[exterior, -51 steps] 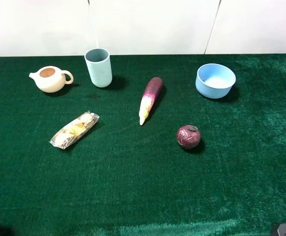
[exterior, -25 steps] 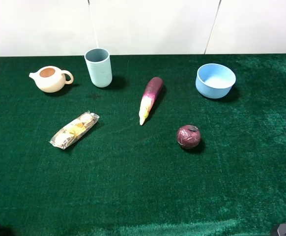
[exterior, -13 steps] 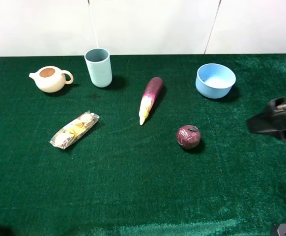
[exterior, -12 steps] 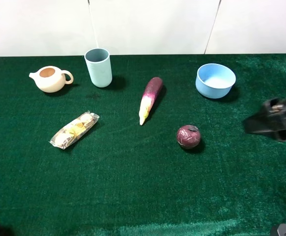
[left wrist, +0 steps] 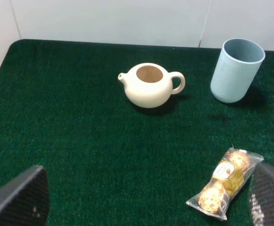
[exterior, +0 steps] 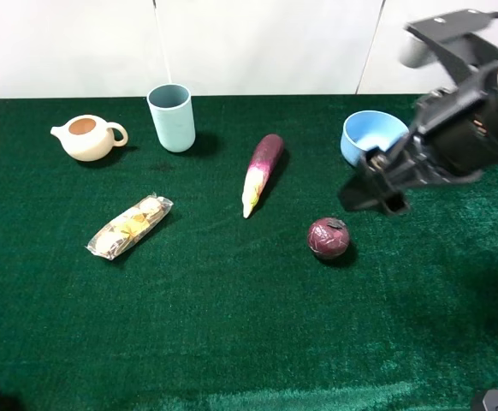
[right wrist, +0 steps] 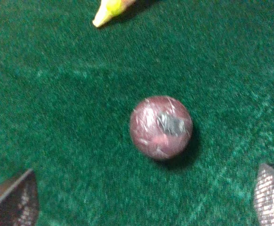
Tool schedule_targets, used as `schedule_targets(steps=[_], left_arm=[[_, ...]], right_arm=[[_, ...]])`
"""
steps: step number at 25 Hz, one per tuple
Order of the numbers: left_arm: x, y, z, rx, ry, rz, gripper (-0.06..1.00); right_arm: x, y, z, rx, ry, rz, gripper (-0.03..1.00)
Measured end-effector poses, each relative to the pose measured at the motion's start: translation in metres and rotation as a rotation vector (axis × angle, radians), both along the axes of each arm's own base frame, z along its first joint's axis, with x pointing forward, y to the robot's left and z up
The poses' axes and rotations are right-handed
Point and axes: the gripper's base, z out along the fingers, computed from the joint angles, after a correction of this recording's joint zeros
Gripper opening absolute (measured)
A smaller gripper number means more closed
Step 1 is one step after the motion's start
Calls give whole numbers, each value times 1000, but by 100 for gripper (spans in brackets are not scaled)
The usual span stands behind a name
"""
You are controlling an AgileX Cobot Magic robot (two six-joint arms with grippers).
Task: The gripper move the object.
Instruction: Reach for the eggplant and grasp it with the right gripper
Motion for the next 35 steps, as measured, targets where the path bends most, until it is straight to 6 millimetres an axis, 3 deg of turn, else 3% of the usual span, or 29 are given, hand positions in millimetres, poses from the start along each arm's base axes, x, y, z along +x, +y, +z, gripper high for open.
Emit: schedule_targets(steps=[20, 35], left_arm=[[0, 0, 0, 0, 0, 0, 84], [0, 0, 0, 0, 0, 0, 84]], right_arm=[[128, 86, -35, -9, 76, -65, 69], [178, 114, -85, -41, 164, -220, 69]])
